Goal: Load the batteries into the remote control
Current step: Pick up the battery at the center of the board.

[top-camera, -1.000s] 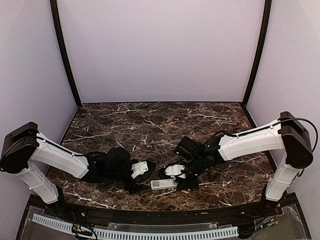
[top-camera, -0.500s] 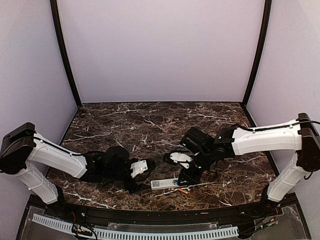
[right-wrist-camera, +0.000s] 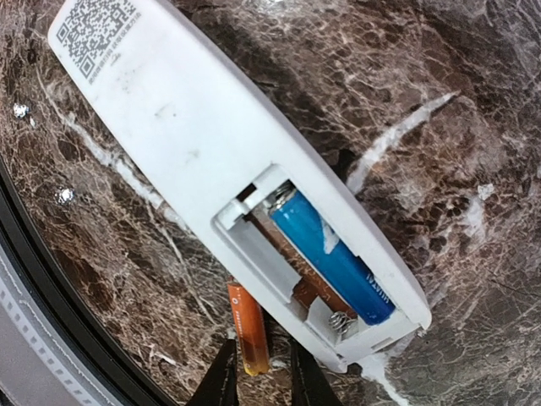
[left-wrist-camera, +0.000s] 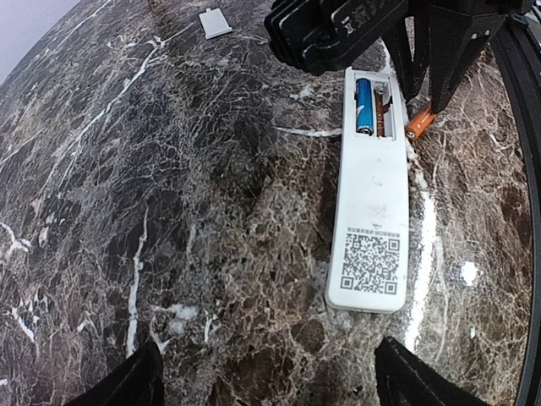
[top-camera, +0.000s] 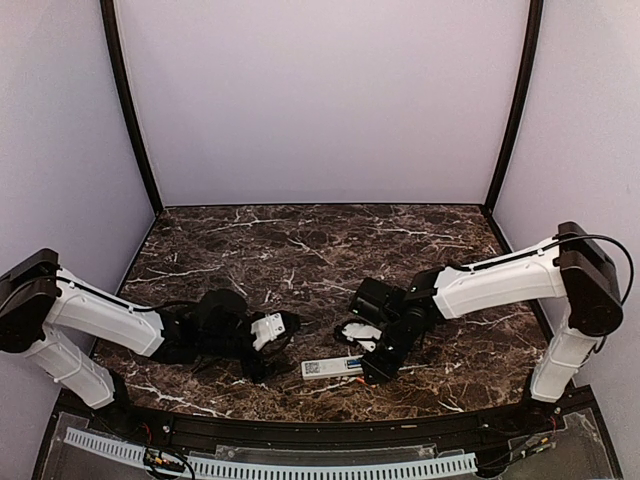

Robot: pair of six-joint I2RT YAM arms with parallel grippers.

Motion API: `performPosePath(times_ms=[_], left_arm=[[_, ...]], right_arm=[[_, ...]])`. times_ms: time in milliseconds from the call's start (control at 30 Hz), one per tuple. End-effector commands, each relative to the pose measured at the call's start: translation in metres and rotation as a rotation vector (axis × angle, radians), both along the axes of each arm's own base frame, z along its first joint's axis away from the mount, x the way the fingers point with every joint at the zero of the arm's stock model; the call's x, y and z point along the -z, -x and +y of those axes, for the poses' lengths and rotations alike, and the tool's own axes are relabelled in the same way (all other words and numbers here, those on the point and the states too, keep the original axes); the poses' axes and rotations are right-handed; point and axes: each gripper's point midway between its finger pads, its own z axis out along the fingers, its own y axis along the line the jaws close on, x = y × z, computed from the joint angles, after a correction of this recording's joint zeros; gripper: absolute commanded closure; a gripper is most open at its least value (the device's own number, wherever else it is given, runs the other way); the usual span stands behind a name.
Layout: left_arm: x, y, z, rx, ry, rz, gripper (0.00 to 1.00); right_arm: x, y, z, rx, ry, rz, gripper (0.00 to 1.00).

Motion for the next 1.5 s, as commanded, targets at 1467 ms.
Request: performPosePath(times_ms=[1467], left_arm=[[0.003, 0.019, -0.011, 0.154, 0.003, 0.031, 0.18]], right_arm=[[-0.034, -0.012, 0.036, -0.110, -0.145, -0.024, 1.00]])
